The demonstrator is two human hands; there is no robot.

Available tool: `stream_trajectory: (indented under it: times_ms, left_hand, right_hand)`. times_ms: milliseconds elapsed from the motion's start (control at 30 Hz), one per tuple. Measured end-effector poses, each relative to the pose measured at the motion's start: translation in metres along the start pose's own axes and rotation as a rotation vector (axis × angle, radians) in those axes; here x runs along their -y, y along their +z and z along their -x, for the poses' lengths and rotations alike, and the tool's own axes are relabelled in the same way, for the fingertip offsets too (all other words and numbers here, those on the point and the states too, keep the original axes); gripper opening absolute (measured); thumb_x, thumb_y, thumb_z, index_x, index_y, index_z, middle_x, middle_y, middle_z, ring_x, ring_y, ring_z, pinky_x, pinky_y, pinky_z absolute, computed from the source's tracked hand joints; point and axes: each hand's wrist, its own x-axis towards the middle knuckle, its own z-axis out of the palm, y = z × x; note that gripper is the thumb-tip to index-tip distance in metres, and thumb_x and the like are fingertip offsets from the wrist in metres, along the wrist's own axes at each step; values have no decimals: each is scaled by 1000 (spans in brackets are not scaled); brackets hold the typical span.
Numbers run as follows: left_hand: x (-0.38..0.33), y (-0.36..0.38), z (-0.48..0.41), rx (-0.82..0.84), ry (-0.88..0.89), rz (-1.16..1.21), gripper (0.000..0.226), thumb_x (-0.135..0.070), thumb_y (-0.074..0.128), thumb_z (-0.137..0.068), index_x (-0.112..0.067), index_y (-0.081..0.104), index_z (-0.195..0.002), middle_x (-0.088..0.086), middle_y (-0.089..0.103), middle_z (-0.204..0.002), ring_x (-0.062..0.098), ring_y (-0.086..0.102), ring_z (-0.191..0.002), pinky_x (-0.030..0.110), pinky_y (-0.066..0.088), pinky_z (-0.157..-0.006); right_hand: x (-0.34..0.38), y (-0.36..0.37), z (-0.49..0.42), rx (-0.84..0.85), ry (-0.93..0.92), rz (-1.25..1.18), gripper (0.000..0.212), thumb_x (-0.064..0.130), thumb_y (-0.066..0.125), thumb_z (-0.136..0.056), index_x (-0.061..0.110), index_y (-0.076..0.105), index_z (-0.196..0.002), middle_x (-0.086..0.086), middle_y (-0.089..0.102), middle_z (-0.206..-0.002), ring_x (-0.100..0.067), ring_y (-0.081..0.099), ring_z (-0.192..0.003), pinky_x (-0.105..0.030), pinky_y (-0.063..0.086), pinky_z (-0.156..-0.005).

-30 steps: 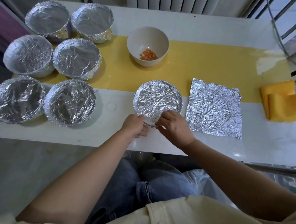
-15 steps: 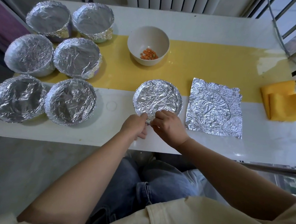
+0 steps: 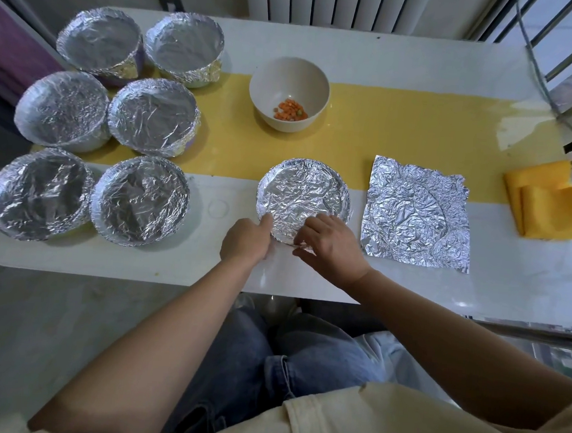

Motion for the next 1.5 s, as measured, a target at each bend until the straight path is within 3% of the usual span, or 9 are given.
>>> stream_trajectory:
  times_ms: [200, 300, 533, 800, 933, 1067, 1200, 1367, 1500]
  left_hand:
    - [2, 17, 4, 45, 12, -61, 35, -26, 46, -90, -3, 65, -72, 13, 72, -73, 34, 70, -76, 48, 57, -83]
    - [1, 17, 0, 62, -14, -25, 32, -20, 44, -91, -1, 64, -73, 12, 73, -70, 33, 72, -75, 41, 58, -81]
    - [-2, 14, 2, 128, -39, 5, 30, -21, 44, -93, -3, 62, -77, 15, 72, -74, 26, 66, -60, 22, 41, -52]
    - [-7, 10, -3, 120, -26, 33, 34, -17, 40, -97, -4, 63, -75, 8, 72, -60, 29, 73, -71, 24, 46, -62]
    - [-5, 0, -12, 99, -17, 20, 32, -19, 42, -95, 1, 65, -86, 9, 73, -64, 27, 74, -72, 26, 48, -62]
    - [1, -6, -18, 40, -28, 58, 38, -28, 45, -93, 3, 67, -91, 6, 73, -63, 23, 73, -65, 29, 53, -70]
    - [3, 8, -3, -18, -50, 112, 41, -41, 56, -87, -4, 66, -74, 10, 73, -67, 27, 73, -65, 37, 56, -76]
    - [2, 27, 1, -2, -97, 218, 15, -15, 49, -92, -7, 61, -86, 11, 71, -80, 28, 73, -69, 49, 58, -84]
    - [-1, 24, -6, -15, -105, 223, 20, -12, 46, -91, -1, 61, -98, 12, 70, -83, 29, 73, -70, 43, 59, -82]
  right_hand:
    - [2, 6, -2, -42, -61, 14, 16, 8, 66, -76, 9, 59, -61, -6, 53, -64, -28, 51, -61, -34, 41, -55]
    - [2, 7, -4, -47, -62, 16, 20, 8, 60, -79, 10, 59, -59, -5, 51, -63, -28, 50, -59, -33, 39, -53]
    - [3, 8, -6, -34, -71, 25, 21, 7, 64, -77, 10, 58, -57, -5, 49, -63, -27, 49, -58, -33, 39, -53]
    - [6, 6, -14, -49, -86, 10, 18, 12, 74, -73, 12, 65, -58, -4, 51, -60, -26, 52, -57, -32, 41, -52]
    - [-2, 0, -5, -38, -53, 13, 19, 30, 73, -75, 11, 71, -80, -4, 60, -75, -26, 58, -70, -32, 36, -69]
    - [-9, -1, 0, -57, -61, 43, 12, 19, 73, -77, 12, 65, -71, -4, 58, -73, -27, 57, -67, -32, 33, -65]
    - [-4, 7, -5, -77, -91, 49, 17, 12, 67, -80, 12, 63, -63, -3, 55, -67, -26, 54, -63, -33, 37, -60]
    - [0, 12, -9, -75, -100, 37, 18, 8, 68, -78, 12, 62, -62, -4, 52, -67, -26, 51, -61, -32, 32, -62]
    - [4, 16, -13, -69, -79, 25, 17, 6, 70, -74, 12, 62, -60, -4, 52, -66, -27, 52, -60, -34, 40, -55]
